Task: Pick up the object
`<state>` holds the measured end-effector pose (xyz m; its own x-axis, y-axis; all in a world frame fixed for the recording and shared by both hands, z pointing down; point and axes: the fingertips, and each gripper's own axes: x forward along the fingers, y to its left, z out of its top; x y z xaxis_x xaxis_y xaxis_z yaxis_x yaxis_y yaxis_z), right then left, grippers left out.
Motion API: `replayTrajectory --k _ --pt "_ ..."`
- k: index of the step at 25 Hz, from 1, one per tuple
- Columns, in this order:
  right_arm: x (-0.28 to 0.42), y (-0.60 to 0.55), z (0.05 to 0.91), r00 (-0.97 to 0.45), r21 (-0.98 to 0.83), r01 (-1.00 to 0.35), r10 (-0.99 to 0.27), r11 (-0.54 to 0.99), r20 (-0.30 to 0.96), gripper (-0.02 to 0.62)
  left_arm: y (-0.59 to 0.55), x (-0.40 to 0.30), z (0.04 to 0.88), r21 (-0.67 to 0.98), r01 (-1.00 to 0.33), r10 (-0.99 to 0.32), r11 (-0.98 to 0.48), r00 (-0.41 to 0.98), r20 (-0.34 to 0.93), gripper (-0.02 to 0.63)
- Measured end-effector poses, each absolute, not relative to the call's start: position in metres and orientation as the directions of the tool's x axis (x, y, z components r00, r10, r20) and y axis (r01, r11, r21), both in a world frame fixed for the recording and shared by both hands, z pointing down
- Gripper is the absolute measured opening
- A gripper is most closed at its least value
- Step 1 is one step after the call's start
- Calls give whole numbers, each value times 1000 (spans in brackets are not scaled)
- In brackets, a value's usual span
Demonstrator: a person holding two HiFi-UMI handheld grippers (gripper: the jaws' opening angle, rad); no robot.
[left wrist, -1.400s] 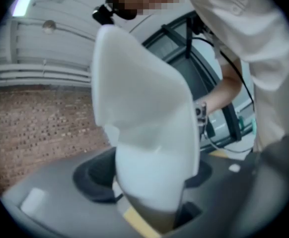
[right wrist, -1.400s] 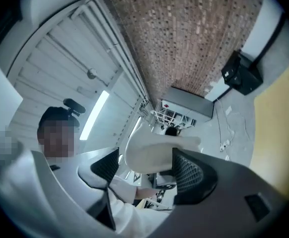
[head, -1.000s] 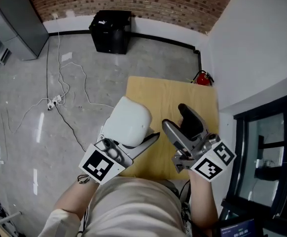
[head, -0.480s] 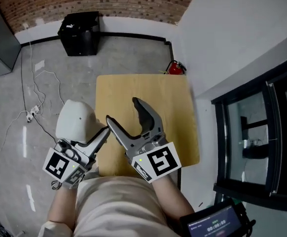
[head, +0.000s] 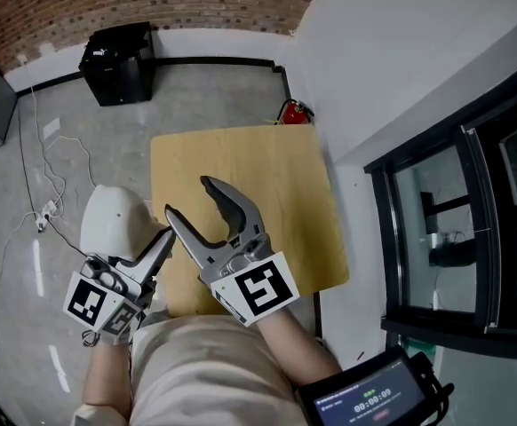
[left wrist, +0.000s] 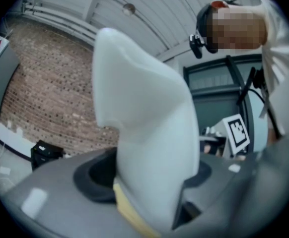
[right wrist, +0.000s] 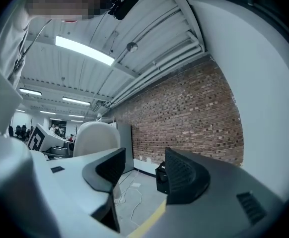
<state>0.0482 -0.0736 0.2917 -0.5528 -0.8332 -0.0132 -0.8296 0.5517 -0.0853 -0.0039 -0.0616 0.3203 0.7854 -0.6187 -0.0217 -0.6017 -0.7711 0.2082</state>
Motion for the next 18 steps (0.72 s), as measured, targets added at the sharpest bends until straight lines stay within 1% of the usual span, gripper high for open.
replayTrajectory --k 18 --pt "56 -71 297 -535 -85 -842 -845 533 -2 247 -58 -2 336 206 -620 -628 -757 777 34 316"
